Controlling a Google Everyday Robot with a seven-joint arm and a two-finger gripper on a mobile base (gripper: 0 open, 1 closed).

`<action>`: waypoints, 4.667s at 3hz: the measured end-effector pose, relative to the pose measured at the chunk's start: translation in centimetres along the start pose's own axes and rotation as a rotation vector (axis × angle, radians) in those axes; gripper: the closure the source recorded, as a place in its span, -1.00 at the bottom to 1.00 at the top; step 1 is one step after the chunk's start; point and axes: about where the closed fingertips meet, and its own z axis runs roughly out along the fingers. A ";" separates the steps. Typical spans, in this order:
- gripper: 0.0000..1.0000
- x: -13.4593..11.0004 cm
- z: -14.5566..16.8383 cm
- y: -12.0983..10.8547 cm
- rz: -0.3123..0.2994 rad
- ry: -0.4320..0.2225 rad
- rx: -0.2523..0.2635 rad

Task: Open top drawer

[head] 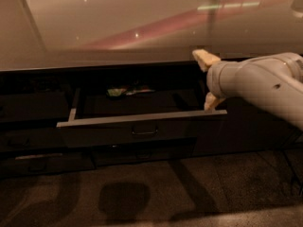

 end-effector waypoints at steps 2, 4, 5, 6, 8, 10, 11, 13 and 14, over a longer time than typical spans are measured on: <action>-1.00 1.4 0.3 -1.6 0.097 -0.075 0.093; -0.15 1.4 0.3 -1.6 0.097 -0.075 0.092; 0.31 1.4 0.3 -1.6 0.097 -0.076 0.092; 0.78 1.3 0.5 -1.5 0.108 -0.093 0.090; 1.00 1.5 1.4 -0.7 0.276 -0.349 0.087; 1.00 1.1 2.3 -0.9 0.254 -0.297 0.053; 1.00 2.7 5.2 0.5 0.291 -0.218 -0.034; 1.00 4.8 8.6 4.0 0.374 -0.161 -0.134; 1.00 3.7 9.4 4.2 0.395 -0.255 -0.167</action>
Offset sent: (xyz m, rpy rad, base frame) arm 0.0160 -0.0082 0.0116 0.1433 -0.0473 0.0045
